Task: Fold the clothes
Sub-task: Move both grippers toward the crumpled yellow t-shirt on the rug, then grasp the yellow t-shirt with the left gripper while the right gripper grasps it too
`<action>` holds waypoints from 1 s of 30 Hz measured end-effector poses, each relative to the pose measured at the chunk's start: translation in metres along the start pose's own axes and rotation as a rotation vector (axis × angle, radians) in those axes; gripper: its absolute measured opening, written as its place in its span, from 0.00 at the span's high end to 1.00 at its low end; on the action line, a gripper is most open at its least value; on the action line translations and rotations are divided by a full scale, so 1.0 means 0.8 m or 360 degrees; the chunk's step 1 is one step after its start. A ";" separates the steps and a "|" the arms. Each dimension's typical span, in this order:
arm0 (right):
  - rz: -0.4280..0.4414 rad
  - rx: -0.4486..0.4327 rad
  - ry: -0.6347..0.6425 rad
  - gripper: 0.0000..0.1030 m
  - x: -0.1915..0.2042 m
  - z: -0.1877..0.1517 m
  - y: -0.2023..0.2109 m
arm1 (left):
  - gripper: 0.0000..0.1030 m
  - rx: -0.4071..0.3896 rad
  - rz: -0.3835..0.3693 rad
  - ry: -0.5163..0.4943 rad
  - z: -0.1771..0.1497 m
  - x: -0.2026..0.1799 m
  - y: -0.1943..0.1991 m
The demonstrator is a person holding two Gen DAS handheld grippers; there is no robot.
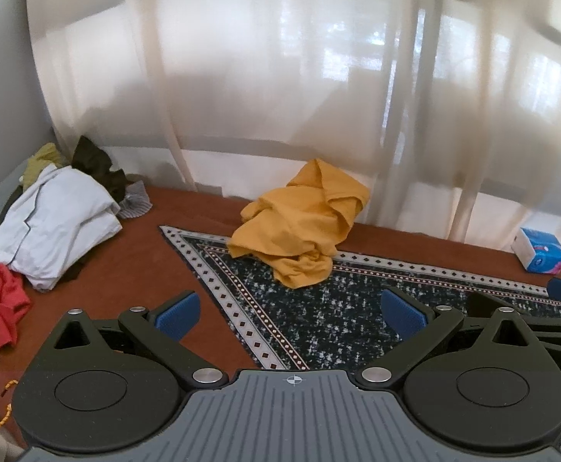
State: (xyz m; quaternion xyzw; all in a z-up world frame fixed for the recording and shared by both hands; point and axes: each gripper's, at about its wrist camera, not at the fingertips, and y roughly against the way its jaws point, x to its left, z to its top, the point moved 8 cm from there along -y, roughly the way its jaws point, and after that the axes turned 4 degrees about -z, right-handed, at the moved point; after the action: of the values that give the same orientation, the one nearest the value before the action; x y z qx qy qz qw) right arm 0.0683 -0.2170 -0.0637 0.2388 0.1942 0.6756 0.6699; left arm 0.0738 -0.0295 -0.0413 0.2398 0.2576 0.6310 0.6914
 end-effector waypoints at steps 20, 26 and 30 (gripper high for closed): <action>0.0129 0.0023 0.0135 0.00 0.000 0.009 -0.026 | 0.00 0.0024 0.0104 0.0123 -0.007 -0.001 -0.011; 0.0108 0.0062 0.0128 0.00 0.011 0.008 -0.046 | 0.00 0.0072 0.0042 0.0125 -0.006 0.013 -0.035; 0.0038 0.0100 0.0089 0.00 0.022 0.009 -0.070 | 0.00 0.0117 -0.0030 0.0105 -0.002 0.028 -0.067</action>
State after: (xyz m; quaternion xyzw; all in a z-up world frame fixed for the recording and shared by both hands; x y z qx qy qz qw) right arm 0.1181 -0.1981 -0.0898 0.2430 0.2311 0.6836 0.6483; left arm 0.1145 -0.0119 -0.0786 0.2416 0.3054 0.6222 0.6792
